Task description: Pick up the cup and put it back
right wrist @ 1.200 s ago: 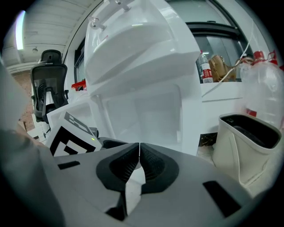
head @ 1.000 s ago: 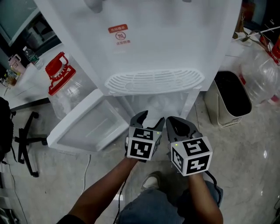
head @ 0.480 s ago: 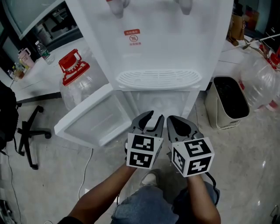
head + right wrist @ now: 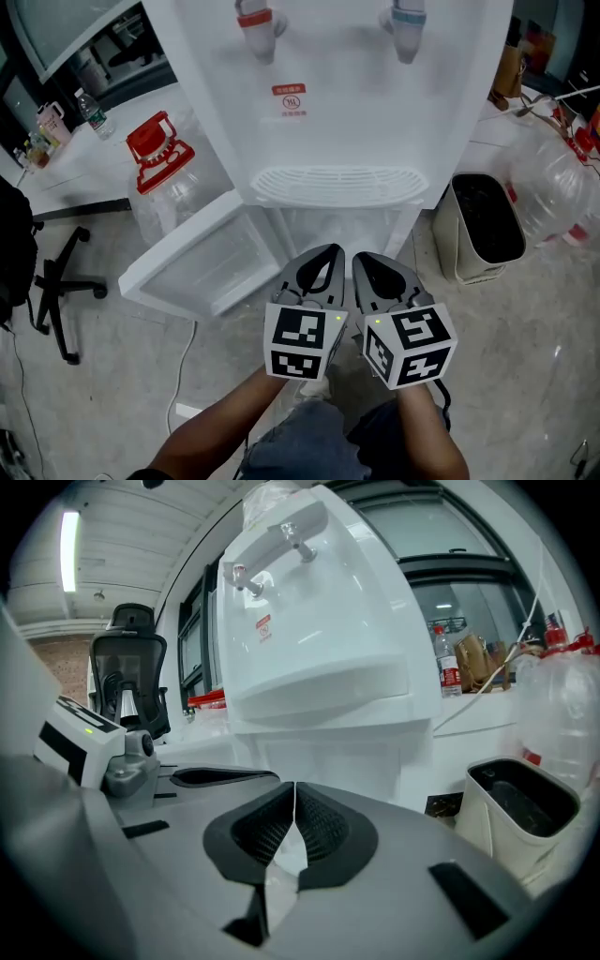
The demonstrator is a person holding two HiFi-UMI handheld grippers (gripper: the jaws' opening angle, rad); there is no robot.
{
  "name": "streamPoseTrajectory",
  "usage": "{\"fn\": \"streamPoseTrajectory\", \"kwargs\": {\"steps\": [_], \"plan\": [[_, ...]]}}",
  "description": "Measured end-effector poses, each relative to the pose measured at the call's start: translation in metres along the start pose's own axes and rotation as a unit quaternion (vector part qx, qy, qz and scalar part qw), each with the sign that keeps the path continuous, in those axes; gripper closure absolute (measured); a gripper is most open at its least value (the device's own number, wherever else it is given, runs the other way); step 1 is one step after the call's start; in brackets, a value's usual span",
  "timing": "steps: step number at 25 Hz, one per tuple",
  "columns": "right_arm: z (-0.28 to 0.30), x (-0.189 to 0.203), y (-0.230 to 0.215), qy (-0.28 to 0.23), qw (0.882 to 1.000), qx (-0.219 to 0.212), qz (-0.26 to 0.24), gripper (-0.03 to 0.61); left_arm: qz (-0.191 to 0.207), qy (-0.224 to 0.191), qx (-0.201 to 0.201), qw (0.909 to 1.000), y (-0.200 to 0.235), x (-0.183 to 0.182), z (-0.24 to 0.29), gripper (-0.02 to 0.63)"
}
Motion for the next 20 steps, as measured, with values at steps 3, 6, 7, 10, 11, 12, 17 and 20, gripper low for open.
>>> {"fn": "streamPoseTrajectory", "kwargs": {"steps": [3,6,7,10,11,12,17,20], "plan": [[-0.002,-0.017,0.005,0.006,1.000,-0.002,0.006,0.557,-0.002,0.003,0.002,1.0000,0.002,-0.014,-0.005,0.600],[-0.007,-0.037,0.013,0.018,1.000,-0.005,0.017,0.557,-0.009,0.012,0.006,0.9999,0.003,-0.033,-0.015,0.600],[-0.011,-0.045,0.016,0.023,1.000,-0.005,0.021,0.557,-0.010,0.016,0.008,0.9998,0.002,-0.040,-0.019,0.601],[-0.024,-0.072,0.024,0.032,0.999,-0.001,0.030,0.557,-0.007,0.024,0.016,0.9996,0.001,-0.069,-0.033,0.601],[-0.028,-0.082,0.028,0.034,0.999,-0.001,0.035,0.557,-0.006,0.026,0.018,0.9995,0.001,-0.080,-0.039,0.601],[-0.032,-0.092,0.031,0.036,0.999,-0.002,0.040,0.556,-0.005,0.029,0.019,0.9994,0.001,-0.092,-0.045,0.601],[-0.060,-0.145,0.053,0.049,0.997,-0.004,0.054,0.557,-0.008,0.044,0.021,0.9988,0.000,-0.152,-0.076,0.601],[-0.080,-0.179,0.065,0.048,0.997,0.000,0.065,0.557,-0.008,0.053,0.021,0.9984,-0.003,-0.191,-0.096,0.601]]}}
Point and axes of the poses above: the fingertips, and each gripper's own axes: z forward along the fingers, y to its left, x out of its underside, the point moved 10 cm from there along -z, backward along the fingers, and after that the axes turned 9 degrees about -x, right-handed, at the moved point
